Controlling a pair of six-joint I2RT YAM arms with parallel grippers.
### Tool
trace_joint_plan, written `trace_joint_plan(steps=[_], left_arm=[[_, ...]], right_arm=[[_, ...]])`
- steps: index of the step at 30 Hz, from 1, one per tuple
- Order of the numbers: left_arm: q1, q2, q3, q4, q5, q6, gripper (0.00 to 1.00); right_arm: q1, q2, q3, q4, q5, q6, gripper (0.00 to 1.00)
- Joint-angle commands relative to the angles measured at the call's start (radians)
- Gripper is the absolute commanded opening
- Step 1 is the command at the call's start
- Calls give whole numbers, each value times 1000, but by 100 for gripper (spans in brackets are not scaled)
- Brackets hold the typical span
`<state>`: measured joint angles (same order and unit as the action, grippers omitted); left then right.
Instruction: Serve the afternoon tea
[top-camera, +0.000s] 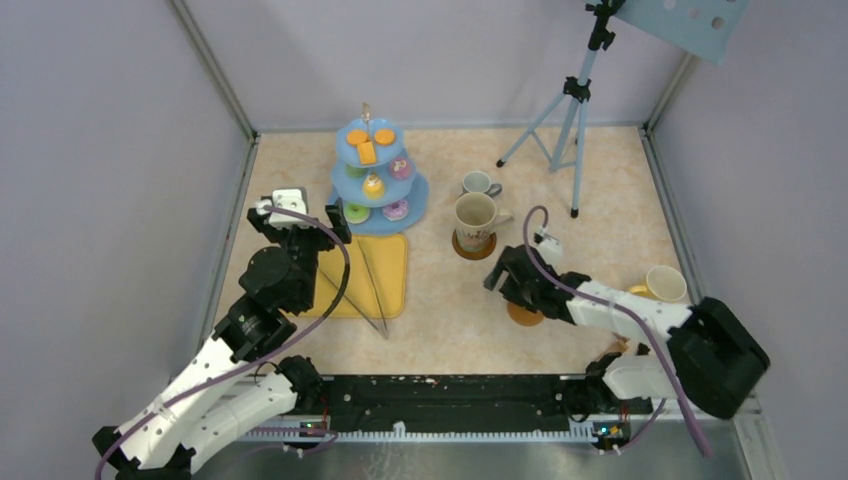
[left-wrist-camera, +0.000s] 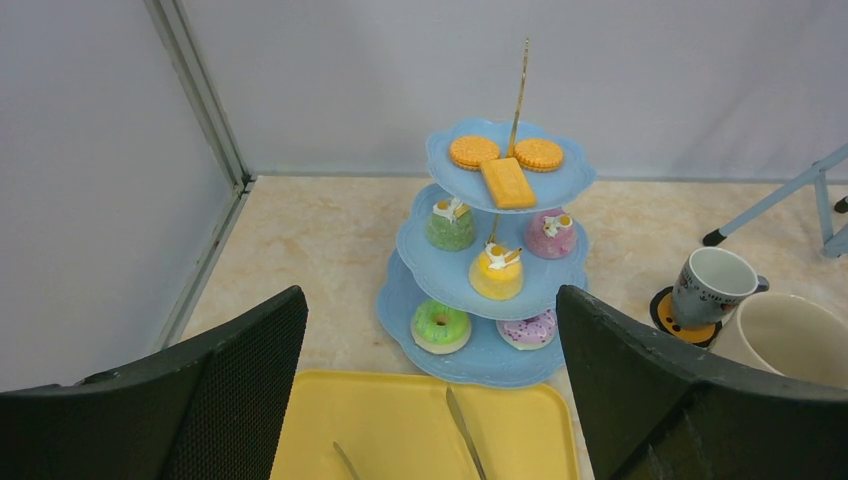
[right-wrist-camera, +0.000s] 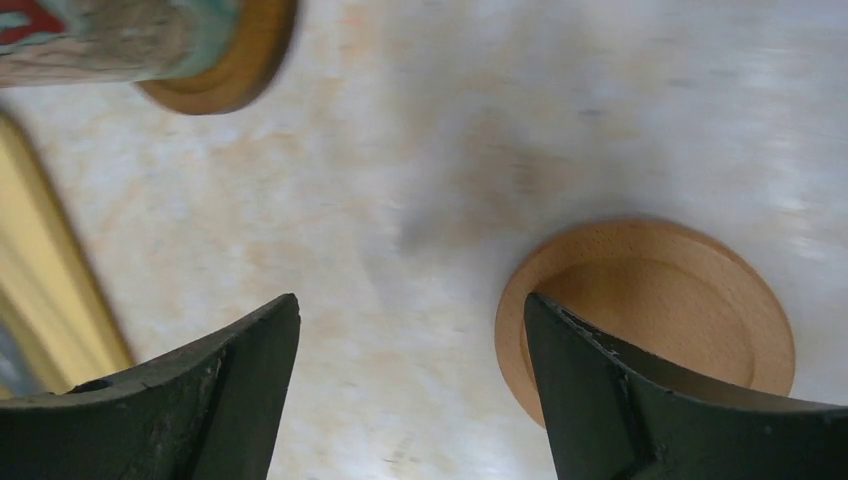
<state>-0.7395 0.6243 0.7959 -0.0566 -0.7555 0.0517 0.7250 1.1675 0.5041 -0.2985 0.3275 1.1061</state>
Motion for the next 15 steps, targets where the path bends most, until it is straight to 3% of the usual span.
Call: trace_joint_plan(steps=[1, 5, 15], left_arm=[[1, 9, 14, 25, 5, -2, 99], [2, 8, 11, 27, 1, 0, 99], [2, -1, 13, 27, 2, 0, 99]], right_arm=[[69, 241, 47, 331, -232, -19, 81], [104, 348, 48, 574, -297, -19, 75], [113, 450, 62, 655, -209, -97, 70]])
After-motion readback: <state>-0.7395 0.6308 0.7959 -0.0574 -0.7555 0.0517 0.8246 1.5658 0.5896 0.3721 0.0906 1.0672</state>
